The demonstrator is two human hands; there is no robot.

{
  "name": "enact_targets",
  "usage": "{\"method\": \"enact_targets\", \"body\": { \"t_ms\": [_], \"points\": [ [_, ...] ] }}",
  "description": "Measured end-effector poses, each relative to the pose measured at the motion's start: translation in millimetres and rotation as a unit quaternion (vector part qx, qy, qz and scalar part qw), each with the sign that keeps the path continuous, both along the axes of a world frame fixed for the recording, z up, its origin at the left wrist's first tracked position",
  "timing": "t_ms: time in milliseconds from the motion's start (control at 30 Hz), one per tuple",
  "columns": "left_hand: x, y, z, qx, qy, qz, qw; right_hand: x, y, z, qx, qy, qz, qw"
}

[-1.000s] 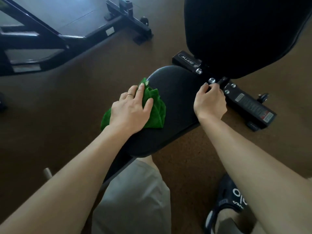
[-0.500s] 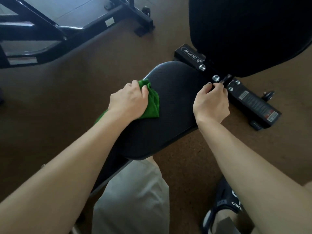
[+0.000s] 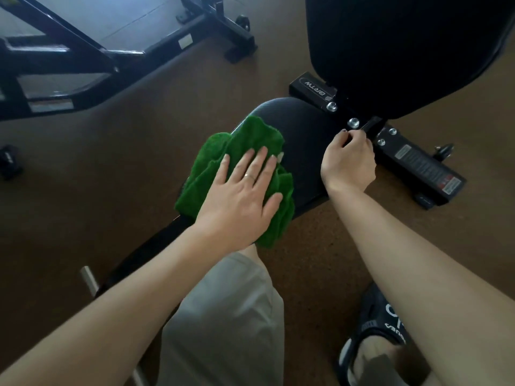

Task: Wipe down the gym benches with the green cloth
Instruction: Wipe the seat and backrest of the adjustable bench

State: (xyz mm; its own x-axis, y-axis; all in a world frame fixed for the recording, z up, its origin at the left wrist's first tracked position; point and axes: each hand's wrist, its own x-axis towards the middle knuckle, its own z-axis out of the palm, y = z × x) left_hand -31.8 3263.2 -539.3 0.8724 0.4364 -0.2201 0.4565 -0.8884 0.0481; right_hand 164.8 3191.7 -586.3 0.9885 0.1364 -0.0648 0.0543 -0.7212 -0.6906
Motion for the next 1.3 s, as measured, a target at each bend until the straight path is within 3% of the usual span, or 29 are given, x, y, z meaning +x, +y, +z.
{"method": "enact_targets", "body": {
  "t_ms": [200, 333, 500, 600, 733, 933, 1300],
  "points": [
    [-11.0, -3.2, -0.8, 0.020, 0.019, -0.085, 0.996, -1.0, 1.1, -3.4, 0.014, 0.007, -0.009, 1.000],
    [54.0, 4.6, -12.3, 0.004, -0.004, -0.064, 0.998, 6.6, 1.2, -9.7, 0.093, 0.051, -0.035, 0.994],
    [110.4, 0.6, -16.1, 0.006, -0.009, -0.043, 0.999, 11.3, -1.2, -7.4, 0.078, 0.038, -0.004, 0.996],
    [71.5, -12.4, -10.8, 0.006, -0.009, -0.077, 0.997, 9.7, -1.9, -4.6, 0.072, 0.046, 0.009, 0.996],
    [-10.2, -22.0, -8.2, 0.072, -0.005, -0.163, 0.984, 6.4, -5.8, -1.2, 0.050, 0.028, 0.034, 0.998],
    [-88.7, 11.5, -10.1, 0.119, -0.012, -0.199, 0.973, 2.1, -7.4, 0.7, 0.028, 0.002, 0.058, 0.998],
    [-21.8, -26.0, -21.7, 0.135, -0.026, -0.148, 0.979, -2.6, 2.5, 0.3, -0.011, -0.041, 0.023, 0.999]
  ]
}}
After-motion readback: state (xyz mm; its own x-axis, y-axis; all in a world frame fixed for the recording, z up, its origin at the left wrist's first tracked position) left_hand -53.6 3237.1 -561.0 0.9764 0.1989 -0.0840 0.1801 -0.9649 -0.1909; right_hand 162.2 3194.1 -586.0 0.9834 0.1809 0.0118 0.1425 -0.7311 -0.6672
